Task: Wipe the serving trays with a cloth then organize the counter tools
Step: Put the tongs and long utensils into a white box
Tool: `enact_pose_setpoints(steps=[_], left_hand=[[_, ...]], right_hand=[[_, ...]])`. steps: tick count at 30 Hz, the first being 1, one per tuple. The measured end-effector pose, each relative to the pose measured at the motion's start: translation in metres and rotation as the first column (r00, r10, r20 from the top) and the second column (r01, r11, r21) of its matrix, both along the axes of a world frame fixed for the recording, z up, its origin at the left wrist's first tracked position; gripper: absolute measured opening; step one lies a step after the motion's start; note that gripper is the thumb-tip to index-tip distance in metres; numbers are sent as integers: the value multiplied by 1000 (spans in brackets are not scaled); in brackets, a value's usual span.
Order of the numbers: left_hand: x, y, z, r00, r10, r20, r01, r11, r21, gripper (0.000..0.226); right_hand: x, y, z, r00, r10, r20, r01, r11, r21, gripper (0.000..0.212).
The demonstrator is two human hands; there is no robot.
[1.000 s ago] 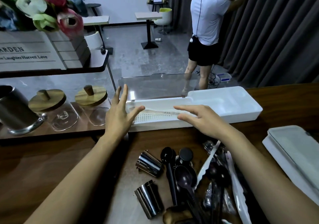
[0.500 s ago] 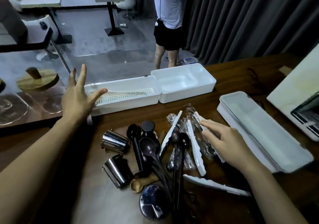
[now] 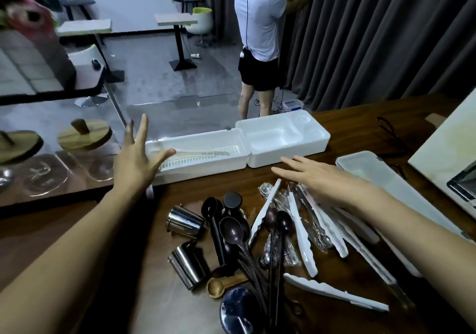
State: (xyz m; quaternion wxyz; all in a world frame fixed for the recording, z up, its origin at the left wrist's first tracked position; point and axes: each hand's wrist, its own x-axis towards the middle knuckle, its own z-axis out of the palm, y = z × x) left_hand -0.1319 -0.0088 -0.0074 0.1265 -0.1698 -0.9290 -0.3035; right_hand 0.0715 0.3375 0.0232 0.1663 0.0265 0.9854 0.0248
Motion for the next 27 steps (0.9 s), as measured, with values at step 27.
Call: enact_pose_setpoints(steps=[27], left_hand=[[-2,4,-4,1000,16,-17,-17,999,-41,98]], right_hand=[[-8,41,18,998,-34,52,37,998,-56,60]])
